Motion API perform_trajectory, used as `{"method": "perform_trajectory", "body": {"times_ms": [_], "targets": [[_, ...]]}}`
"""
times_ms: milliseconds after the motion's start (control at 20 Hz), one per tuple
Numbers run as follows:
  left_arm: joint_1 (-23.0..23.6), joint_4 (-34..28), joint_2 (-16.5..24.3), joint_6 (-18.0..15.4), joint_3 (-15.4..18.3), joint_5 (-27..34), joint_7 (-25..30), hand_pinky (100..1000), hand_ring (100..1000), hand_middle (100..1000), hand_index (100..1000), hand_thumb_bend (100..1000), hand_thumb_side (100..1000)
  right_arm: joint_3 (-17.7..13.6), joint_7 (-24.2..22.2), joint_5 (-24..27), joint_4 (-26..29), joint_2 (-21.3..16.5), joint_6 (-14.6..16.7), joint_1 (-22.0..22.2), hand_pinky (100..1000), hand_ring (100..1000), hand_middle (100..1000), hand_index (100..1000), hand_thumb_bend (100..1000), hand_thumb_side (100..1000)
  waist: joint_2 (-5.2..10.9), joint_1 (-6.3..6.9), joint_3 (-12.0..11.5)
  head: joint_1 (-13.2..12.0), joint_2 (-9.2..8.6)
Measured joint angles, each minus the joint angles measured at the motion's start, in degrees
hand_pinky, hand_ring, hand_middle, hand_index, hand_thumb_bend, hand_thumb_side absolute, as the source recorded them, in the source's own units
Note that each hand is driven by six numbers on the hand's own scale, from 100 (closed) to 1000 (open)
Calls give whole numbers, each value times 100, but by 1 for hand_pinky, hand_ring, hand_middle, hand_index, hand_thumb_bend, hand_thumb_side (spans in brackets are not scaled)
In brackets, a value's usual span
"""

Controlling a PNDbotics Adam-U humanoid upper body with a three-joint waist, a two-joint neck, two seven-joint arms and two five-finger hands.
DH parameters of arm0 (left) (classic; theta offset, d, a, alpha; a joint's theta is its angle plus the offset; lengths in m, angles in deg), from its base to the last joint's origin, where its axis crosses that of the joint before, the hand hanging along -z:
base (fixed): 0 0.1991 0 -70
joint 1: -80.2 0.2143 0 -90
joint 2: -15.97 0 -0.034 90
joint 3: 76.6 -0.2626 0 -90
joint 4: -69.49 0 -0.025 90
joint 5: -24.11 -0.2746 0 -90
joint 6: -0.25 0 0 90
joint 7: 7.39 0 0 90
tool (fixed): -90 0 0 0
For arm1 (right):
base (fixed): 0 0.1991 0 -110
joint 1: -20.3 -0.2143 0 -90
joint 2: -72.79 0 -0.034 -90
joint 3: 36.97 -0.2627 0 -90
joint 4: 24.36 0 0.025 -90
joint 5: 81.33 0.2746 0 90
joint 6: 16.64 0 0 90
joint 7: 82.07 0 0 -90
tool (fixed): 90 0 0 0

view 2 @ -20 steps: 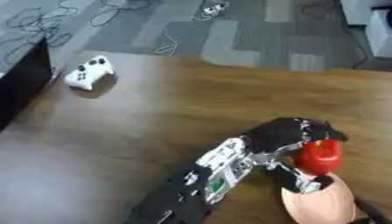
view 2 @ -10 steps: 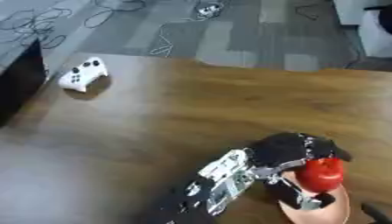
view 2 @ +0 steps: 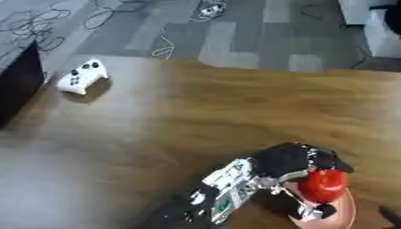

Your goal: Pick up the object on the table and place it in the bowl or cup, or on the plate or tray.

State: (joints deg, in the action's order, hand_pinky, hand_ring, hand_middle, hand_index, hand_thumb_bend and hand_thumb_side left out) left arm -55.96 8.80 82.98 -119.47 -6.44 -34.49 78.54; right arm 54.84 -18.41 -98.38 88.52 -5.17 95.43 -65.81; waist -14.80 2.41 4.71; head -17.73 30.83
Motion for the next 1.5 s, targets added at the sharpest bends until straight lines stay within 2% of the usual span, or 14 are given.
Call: {"method": "perform_trajectory", "body": {"times_ms": [350, 550, 700, 900, 950, 1000, 1050, 1100, 1150, 1250, 1500], "targets": [[18, 78, 30, -83, -22, -23, -82, 298, 479, 548, 689, 100, 349, -1, 0, -15, 2, 0, 0, 0, 515, 617, 604, 1000, 100, 588, -29, 13, 2, 1, 0], [18, 100, 46, -112, -23, -52, -114, 370, 570, 616, 712, 100, 428, -4, 0, -16, 14, 0, 0, 0, 515, 617, 604, 1000, 100, 590, -30, 19, 2, 1, 0], [18, 102, 49, -126, -23, -144, -129, 389, 592, 631, 725, 100, 450, -16, 0, -16, 34, 1, -1, 0, 515, 617, 604, 1000, 100, 592, -33, 24, 2, 1, 0], [18, 102, 50, -139, -23, -264, -139, 431, 636, 696, 789, 100, 574, -29, 0, -16, 34, 1, -1, 0, 515, 616, 604, 1000, 100, 592, -33, 30, -1, 1, 0], [18, 101, 50, -149, -23, -288, -147, 444, 652, 715, 814, 100, 632, -30, 0, -16, 34, 1, -1, 0, 514, 616, 604, 1000, 100, 591, -33, 30, -2, 1, 0], [18, 101, 50, -156, -22, -302, -149, 440, 647, 709, 806, 100, 617, -30, 0, -16, 34, 1, -1, 0, 515, 616, 604, 1000, 100, 592, -33, 30, -5, 1, 1], [18, 101, 50, -164, -22, -311, -152, 465, 685, 745, 865, 100, 682, -30, 0, -16, 34, 1, -1, 0, 514, 616, 604, 1000, 100, 591, -33, 30, -7, 1, 1], [17, 101, 51, -171, -21, -322, -154, 463, 682, 742, 860, 100, 678, -30, 0, -16, 34, 1, -1, 0, 514, 616, 603, 1000, 100, 591, -33, 30, -11, 1, 1], [17, 100, 51, -180, -21, -336, -153, 482, 724, 783, 909, 100, 714, -30, 0, -16, 34, 1, -1, 0, 514, 616, 604, 1000, 100, 590, -33, 30, -16, 1, 1], [14, 99, 51, -199, -20, -346, -152, 493, 749, 807, 928, 100, 722, -30, -1, -16, 34, 1, -1, 0, 514, 616, 604, 1000, 100, 590, -33, 29, -19, 1, 1], [10, 96, 51, -203, -5, -348, -147, 533, 794, 839, 917, 100, 710, -30, -2, -14, 34, 1, 0, 1, 514, 615, 603, 1000, 100, 585, -29, 14, -22, 1, 1]]}}
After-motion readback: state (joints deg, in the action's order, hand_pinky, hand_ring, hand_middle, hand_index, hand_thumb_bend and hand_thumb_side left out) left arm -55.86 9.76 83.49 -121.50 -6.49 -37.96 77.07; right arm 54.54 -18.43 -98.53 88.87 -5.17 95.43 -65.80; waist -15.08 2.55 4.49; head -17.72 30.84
